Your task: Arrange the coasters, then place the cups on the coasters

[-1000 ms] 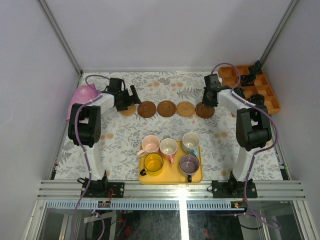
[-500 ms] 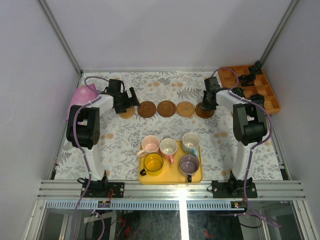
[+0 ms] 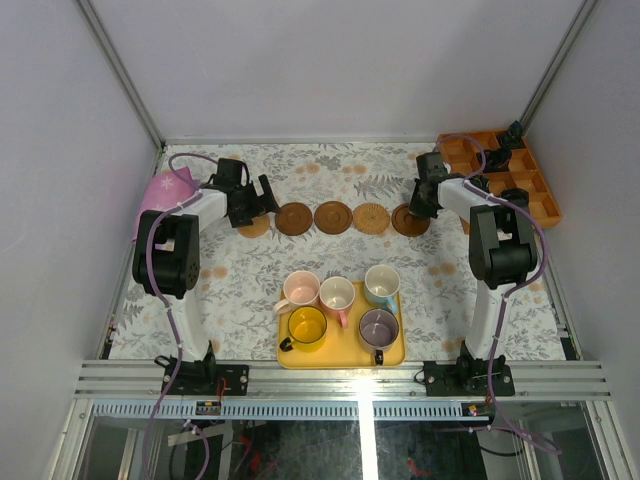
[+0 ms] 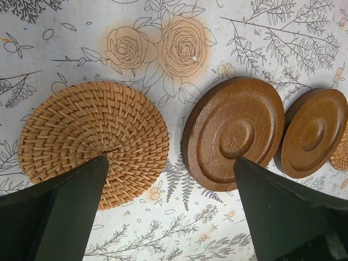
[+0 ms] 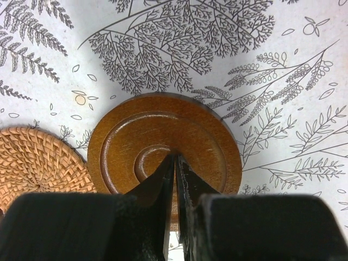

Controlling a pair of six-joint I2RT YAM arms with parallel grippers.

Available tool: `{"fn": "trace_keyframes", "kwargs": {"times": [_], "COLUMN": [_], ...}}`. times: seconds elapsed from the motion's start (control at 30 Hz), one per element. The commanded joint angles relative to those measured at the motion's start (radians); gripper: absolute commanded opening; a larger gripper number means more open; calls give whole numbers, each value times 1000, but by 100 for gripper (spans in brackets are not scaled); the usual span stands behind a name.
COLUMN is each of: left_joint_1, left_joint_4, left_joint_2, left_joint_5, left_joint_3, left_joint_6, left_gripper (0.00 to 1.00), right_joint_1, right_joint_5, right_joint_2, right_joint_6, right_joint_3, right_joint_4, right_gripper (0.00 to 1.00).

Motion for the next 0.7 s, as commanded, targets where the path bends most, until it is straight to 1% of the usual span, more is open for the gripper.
{"fn": "trace_keyframes", "kwargs": {"times": [0.0, 0.17, 0.37, 0.67], "left_joint_1": [9, 10, 10, 12], "left_joint_4": [-22, -24, -29, -17], "left_joint_2": [-16, -10, -13, -21], "left_joint_5": [-10, -9, -15, -7], "left_joint_3": [18, 24, 29, 29], "left_joint_6": [18, 18, 24, 21], "left_gripper": [100, 100, 100, 100], "right_joint_1": [-16, -18, -18, -16], "right_joint_5": [31, 56, 61, 27], "right_joint_2": [45, 53, 28, -81], "right_joint_6": [4, 7, 8, -3], "right_joint_3": [41, 72, 77, 59], "right_joint_4": [-14, -29, -42, -58], "right_gripper": [11, 10, 10, 10]}}
